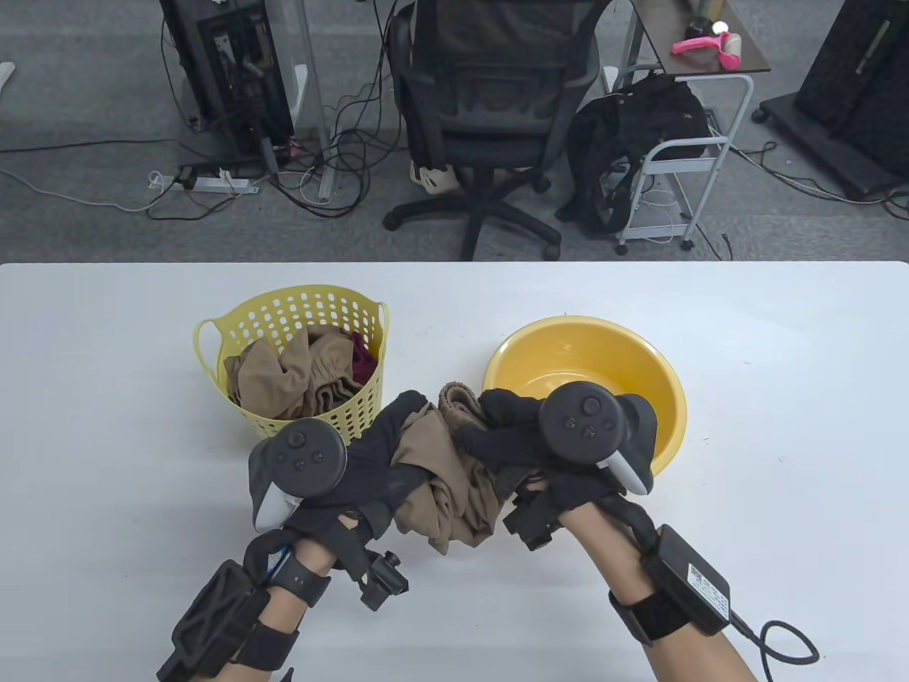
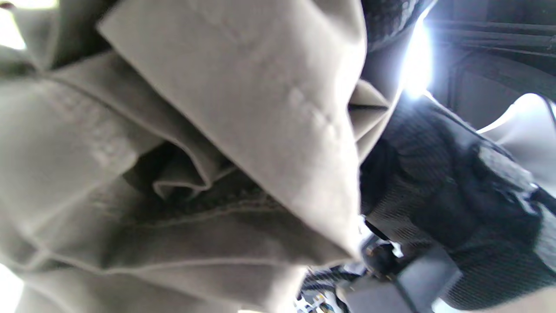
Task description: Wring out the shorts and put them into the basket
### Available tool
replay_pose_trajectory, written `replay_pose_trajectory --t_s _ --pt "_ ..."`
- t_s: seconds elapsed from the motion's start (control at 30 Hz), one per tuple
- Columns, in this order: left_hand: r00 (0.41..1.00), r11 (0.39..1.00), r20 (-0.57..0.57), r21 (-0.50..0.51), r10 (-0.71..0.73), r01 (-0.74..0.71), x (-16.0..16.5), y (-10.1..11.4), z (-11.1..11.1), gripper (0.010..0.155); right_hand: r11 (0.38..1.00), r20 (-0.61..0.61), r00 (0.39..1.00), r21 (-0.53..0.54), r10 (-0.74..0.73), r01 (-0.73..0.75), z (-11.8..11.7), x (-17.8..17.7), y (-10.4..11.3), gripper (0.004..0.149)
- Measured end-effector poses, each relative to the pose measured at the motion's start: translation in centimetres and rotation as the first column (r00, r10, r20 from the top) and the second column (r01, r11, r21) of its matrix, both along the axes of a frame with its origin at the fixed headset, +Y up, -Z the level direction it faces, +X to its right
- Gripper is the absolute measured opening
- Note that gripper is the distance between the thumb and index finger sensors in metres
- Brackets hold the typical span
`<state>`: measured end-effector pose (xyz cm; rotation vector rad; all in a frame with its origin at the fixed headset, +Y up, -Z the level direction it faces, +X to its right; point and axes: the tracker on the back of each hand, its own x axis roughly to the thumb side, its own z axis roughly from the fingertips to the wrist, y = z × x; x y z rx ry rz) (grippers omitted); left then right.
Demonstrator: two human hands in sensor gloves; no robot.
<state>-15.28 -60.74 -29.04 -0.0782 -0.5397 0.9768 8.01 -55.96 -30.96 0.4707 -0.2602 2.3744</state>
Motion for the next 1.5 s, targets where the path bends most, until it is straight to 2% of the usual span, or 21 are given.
replay_pose_trajectory --t_s 0.2,0.37,0.53,0.67,0.93,1.2,1.5 --pt "0.985 0.999 0.165 -0.006 0.041 -0.04 0.7 -0.3 0.3 0.104 0.998 -0.018 0.998 -0.023 -0.053 0.052 0.3 -1.0 -0.3 0.063" --pt "0.991 0.999 0.135 0.037 0.02 -0.026 0.8 -0.5 0.4 0.118 0.995 -0.043 0.995 -0.044 -0.094 0.092 0.5 -1.4 -0.5 0.063" --pt "0.999 0.994 0.052 0.109 -0.016 0.01 1.1 -0.5 0.6 0.124 0.985 -0.099 0.983 -0.093 -0.154 0.145 0.6 -1.8 -0.7 0.063" --pt "0.999 0.987 -0.015 0.157 -0.033 0.035 1.1 -0.5 0.8 0.122 0.973 -0.173 0.964 -0.145 -0.202 0.178 0.5 -1.9 -0.7 0.062" --pt "0.996 0.983 -0.086 0.18 -0.021 0.036 1.1 -0.7 0.7 0.118 0.98 -0.228 0.957 -0.136 -0.177 0.148 0.7 -2.4 -0.9 0.061" --pt "0.991 0.968 -0.127 0.239 -0.043 0.073 0.8 -0.3 0.6 0.098 0.973 -0.236 0.951 -0.155 -0.202 0.168 0.8 -2.5 -1.2 0.061" --pt "0.992 0.974 -0.127 0.227 0.003 0.026 -0.5 -0.5 0.5 0.08 0.977 -0.215 0.958 -0.144 -0.188 0.159 0.7 -1.7 -1.2 0.061"
